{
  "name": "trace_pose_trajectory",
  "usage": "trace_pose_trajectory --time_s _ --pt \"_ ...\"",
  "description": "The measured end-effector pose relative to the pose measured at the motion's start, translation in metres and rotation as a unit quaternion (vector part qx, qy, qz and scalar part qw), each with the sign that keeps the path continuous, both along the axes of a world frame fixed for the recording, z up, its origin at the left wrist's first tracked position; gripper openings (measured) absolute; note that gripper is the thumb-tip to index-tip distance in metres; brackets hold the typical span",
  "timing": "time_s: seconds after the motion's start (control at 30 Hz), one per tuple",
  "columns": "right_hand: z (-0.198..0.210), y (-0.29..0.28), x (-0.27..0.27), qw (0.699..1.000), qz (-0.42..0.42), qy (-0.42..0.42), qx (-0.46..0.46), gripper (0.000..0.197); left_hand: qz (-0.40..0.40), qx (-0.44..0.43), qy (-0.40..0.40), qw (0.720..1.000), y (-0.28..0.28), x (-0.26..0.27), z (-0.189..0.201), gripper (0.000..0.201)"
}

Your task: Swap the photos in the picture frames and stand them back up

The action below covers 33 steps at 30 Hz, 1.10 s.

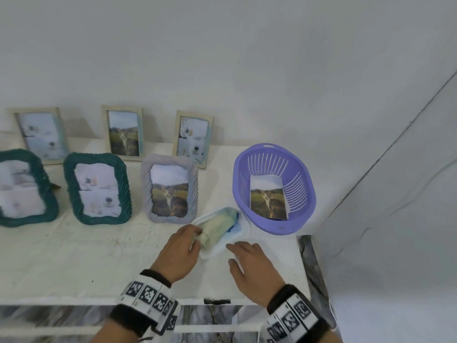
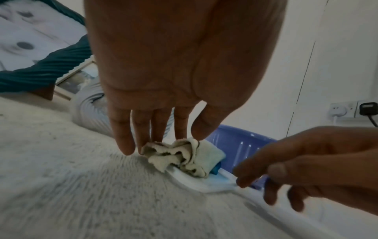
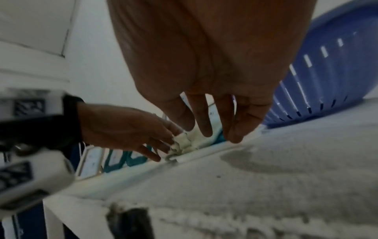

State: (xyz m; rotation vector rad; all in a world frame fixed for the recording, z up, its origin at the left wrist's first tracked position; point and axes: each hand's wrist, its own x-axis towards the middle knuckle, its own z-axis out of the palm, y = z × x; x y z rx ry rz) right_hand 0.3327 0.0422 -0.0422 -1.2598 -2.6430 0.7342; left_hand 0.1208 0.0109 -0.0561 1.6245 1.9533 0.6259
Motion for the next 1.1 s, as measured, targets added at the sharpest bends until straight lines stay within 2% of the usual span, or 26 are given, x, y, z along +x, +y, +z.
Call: trace_pose_trajectory --time_s 0.07,0.17,0.2,0.27,0.33,0.5,0.67,0.77,0.97,1.1 --pt "-0.008 0.010 -0.009 0.999 -0.013 -0.041 0.031 0.072 -0.004 -0.009 0.003 1.000 0.000 0.004 -0.001 0.029" --pt "-0.011 0.018 -0.017 0.995 -0.038 -0.063 0.069 0.072 0.004 -0.006 0.000 1.000 -0.003 0.010 0.004 0.026" --pt "-0.009 0.019 -0.019 0.994 -0.042 -0.079 0.060 0.070 0.004 -0.005 -0.003 1.000 -0.004 0.012 0.005 0.026" --pt "-0.009 0.020 -0.020 0.990 -0.056 -0.118 0.043 0.055 -0.003 -0.003 -0.011 1.000 -0.005 0.016 0.006 0.026" --pt "-0.011 0.019 -0.024 0.989 -0.081 -0.106 0.064 0.041 -0.013 -0.011 -0.018 1.000 -0.004 0.019 0.006 0.028" --pt "-0.015 0.010 -0.031 0.983 -0.110 -0.058 0.132 0.033 -0.006 -0.024 -0.039 0.999 0.002 0.023 0.010 0.031" --pt "-0.010 0.022 -0.035 0.984 -0.115 -0.111 0.083 0.030 -0.011 -0.026 -0.067 0.997 0.014 0.020 0.006 0.033" --pt "-0.008 0.032 -0.038 0.979 -0.108 -0.162 0.060 0.035 -0.023 -0.036 -0.070 0.997 0.025 0.021 0.009 0.036" --pt "-0.010 0.038 -0.040 0.976 -0.140 -0.164 0.038 0.041 -0.036 -0.030 -0.068 0.997 0.033 0.023 0.013 0.037" --pt "-0.004 0.029 -0.034 0.983 -0.140 -0.105 0.058 0.041 -0.029 0.018 -0.092 0.995 0.014 0.014 0.014 0.034"
